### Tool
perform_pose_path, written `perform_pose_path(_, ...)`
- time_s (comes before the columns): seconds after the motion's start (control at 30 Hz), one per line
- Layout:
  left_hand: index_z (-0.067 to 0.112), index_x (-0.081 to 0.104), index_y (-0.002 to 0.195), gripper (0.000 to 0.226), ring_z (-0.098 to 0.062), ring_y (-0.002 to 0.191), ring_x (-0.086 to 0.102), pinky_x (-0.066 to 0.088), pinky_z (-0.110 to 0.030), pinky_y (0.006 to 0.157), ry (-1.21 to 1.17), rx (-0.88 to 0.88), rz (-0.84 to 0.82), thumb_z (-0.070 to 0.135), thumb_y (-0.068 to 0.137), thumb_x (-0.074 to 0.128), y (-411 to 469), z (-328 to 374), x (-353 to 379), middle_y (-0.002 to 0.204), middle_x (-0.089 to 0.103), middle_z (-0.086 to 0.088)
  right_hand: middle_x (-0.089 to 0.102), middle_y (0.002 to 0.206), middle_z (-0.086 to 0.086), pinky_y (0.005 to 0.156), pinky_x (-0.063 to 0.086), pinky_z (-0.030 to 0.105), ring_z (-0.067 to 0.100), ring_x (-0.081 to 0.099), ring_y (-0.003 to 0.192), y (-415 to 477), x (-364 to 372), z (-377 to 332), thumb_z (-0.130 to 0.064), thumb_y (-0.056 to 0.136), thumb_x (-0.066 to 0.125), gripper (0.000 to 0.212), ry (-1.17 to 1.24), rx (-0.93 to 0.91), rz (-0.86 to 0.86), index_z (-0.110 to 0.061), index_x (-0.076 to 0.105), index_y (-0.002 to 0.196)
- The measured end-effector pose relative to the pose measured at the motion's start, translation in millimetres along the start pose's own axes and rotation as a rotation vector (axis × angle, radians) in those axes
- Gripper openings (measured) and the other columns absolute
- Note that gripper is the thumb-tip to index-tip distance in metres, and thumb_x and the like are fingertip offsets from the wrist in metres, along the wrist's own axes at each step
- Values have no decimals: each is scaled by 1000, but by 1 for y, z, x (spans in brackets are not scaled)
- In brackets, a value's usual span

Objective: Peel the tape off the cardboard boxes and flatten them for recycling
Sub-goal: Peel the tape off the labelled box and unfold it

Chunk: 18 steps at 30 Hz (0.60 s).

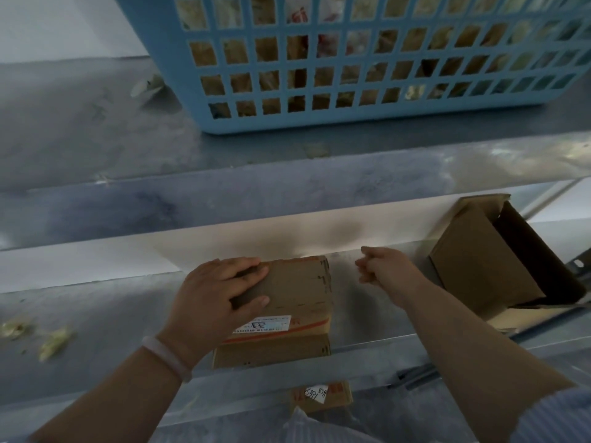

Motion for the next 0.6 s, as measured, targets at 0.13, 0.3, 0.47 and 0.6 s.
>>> perform_pose_path(0.13, 29, 65, 122, 50, -9, 111, 58, 46, -38, 95, -2, -3, -9, 58, 86, 46, 0, 1, -2, 128, 60, 12, 68, 98, 21, 70, 58, 26, 20, 69, 70, -2, -3, 1, 2, 84, 70, 42, -32, -104, 29, -2, 52, 122)
perform_pose_path(0.3, 29, 65, 121, 50, -6, 112, 56, 41, -31, 96, -3, -2, -13, 58, 87, 45, 0, 2, -3, 128, 60, 13, 74, 87, 7, 73, 50, 22, 21, 68, 84, -1, -12, -2, -37, 92, 61, 30, -599, -210, 140, -11, 75, 96)
perform_pose_path(0.47, 29, 65, 122, 51, -8, 114, 57, 46, -39, 95, -8, -10, -22, 59, 86, 45, 1, 3, -4, 129, 59, 12, 73, 100, 0, 62, 43, 14, 16, 64, 81, -6, -20, -6, -34, 95, 58, 24, -785, -285, 184, -19, 76, 98)
perform_pose_path(0.6, 30, 62, 125, 55, -8, 121, 52, 39, -34, 102, -35, -21, -32, 62, 84, 44, 2, 1, -5, 132, 57, 14, 66, 83, -1, 37, 32, 5, 5, 58, 57, -7, -26, -1, -21, 82, 73, 17, -623, -284, 244, -24, 57, 87)
Point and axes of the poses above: each hand's wrist, its own y-axis towards the middle knuckle, its own x-axis out of the palm, z = x × y, the point moved 3 cm from there along y, towards the middle knuckle
